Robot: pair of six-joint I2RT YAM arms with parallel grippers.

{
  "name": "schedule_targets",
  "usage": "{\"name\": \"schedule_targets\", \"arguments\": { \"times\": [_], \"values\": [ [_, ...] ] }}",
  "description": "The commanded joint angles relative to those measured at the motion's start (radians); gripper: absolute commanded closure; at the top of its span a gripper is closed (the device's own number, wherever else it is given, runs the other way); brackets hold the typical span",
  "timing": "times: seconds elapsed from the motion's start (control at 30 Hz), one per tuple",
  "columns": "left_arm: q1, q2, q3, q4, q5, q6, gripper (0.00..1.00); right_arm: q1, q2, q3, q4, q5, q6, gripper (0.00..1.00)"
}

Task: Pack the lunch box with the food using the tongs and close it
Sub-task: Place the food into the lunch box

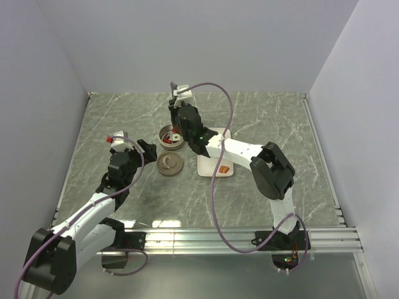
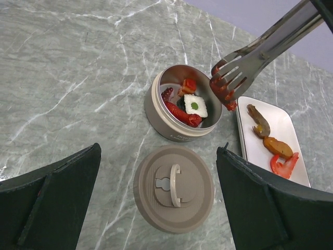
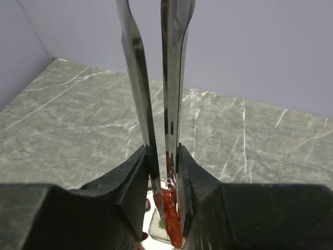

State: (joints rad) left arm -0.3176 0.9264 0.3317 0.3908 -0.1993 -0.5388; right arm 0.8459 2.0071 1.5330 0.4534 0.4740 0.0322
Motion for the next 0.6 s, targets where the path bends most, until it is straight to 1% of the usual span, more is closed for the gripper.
{"name": "schedule_targets", "arguments": {
  "times": [0.0, 0.07, 0.13, 0.17, 0.23, 0.27, 0.37, 0.57],
  "values": [
    [0.002, -0.018, 0.024, 0.016, -0.014, -0.004, 0.01, -0.007, 0.019, 0.072, 0.022, -0.026, 0.015, 0.70],
    [0.002, -0.017, 0.026, 0.016, -0.015, -0.003, 0.01, -0.007, 0.034, 0.082, 0.007, -0.025, 0.017, 0.69],
    [0.002, -0.012, 0.027, 0.016, -0.017, -0.003, 0.01, -0.007, 0.039, 0.092, 0.007, -0.023, 0.012, 0.64],
    [0.002, -0.011, 0.027, 0.014, -0.017, -0.004, 0.00, -0.007, 0.041, 0.093, 0.005, -0.023, 0.012, 0.60],
    [0.003, -0.011, 0.029, 0.016, -0.017, -0.004, 0.01, -0.010, 0.044, 0.101, 0.005, -0.025, 0.009, 0.56],
    [0.002, -0.008, 0.029, 0.016, -0.017, -0.003, 0.01, -0.010, 0.045, 0.102, 0.001, -0.025, 0.009, 0.52],
    [0.002, -0.003, 0.030, 0.016, -0.017, -0.003, 0.01, -0.013, 0.044, 0.108, 0.002, -0.023, 0.006, 0.47],
    [0.002, 0.005, 0.033, 0.017, -0.017, -0.001, 0.01, -0.016, 0.009, 0.075, 0.030, -0.005, 0.002, 0.45]
  ]
}}
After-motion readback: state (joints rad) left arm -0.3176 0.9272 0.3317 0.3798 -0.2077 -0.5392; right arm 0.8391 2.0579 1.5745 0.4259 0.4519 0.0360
